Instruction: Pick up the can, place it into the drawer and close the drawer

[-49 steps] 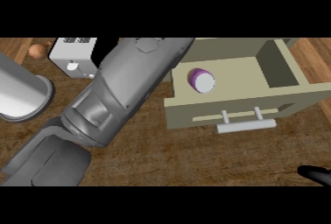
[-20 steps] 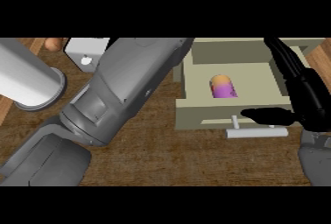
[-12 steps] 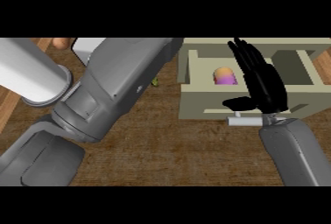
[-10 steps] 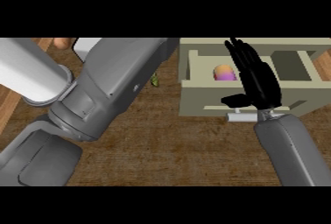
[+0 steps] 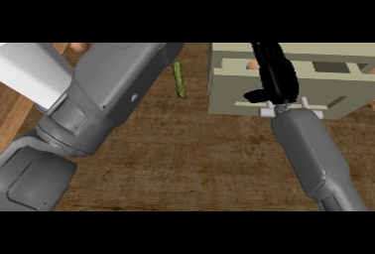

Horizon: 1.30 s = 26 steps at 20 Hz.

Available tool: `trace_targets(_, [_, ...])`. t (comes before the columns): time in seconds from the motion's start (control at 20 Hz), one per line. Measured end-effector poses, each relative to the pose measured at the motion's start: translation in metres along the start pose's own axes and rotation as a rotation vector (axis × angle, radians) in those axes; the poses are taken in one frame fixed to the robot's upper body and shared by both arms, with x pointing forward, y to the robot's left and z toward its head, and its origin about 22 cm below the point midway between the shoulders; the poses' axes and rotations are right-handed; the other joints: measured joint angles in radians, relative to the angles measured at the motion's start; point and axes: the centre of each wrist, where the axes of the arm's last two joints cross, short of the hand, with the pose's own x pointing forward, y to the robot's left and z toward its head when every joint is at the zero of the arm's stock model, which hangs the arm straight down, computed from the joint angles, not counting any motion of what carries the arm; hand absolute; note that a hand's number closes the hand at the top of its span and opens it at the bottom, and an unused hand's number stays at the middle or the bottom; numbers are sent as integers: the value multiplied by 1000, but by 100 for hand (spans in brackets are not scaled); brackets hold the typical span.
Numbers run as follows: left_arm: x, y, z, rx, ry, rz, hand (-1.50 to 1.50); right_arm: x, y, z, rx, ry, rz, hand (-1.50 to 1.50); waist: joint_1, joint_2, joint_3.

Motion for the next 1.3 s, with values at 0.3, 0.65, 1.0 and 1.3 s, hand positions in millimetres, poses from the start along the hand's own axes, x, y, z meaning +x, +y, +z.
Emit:
trace_targets(0.3, [4,25,-5,3,11,2,-150,3,2,-30,-78,17,34,-150,18,1,0])
trace_targets(0.65, [4,46,-5,2,17,-8,-150,9,-4,-58,-102,17,74,-150,35,7,1])
trace_targets(1.0, [-4,63,0,-17,23,-9,-150,9,-12,-73,-71,28,86,-150,52,16,5])
trace_targets(1.3, [-10,78,4,-18,22,-7,-150,10,-13,-77,-70,-5,20,-150,49,22,8])
